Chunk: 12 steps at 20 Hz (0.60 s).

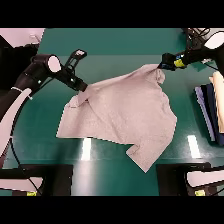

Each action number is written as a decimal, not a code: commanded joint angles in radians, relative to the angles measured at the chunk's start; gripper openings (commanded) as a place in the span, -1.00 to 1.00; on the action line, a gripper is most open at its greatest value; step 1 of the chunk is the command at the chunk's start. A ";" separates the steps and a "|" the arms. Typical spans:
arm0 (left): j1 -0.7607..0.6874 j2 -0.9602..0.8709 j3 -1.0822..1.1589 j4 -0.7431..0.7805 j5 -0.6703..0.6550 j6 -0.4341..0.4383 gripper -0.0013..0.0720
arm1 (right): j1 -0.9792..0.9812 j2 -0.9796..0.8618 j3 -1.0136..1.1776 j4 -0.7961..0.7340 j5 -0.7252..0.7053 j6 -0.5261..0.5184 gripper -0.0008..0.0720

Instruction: Fold the shirts.

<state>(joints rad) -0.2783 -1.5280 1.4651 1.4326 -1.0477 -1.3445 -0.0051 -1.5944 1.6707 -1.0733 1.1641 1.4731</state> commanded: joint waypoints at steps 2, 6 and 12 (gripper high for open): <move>0.117 -0.030 0.071 -0.082 0.021 -0.066 0.34 | -0.006 -0.026 -0.006 0.007 -0.107 0.000 0.37; 0.237 -0.018 0.098 -0.107 -0.156 -0.069 0.53 | -0.031 0.013 -0.006 0.007 0.019 -0.001 0.40; 0.446 0.097 -0.038 -0.317 -0.380 0.050 0.53 | -0.021 0.203 -0.151 0.008 0.234 -0.109 0.22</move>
<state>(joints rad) 0.0795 -1.4944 1.5082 1.2423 -1.3422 -1.3582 -0.0334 -1.4765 1.5993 -1.0657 1.3121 1.4109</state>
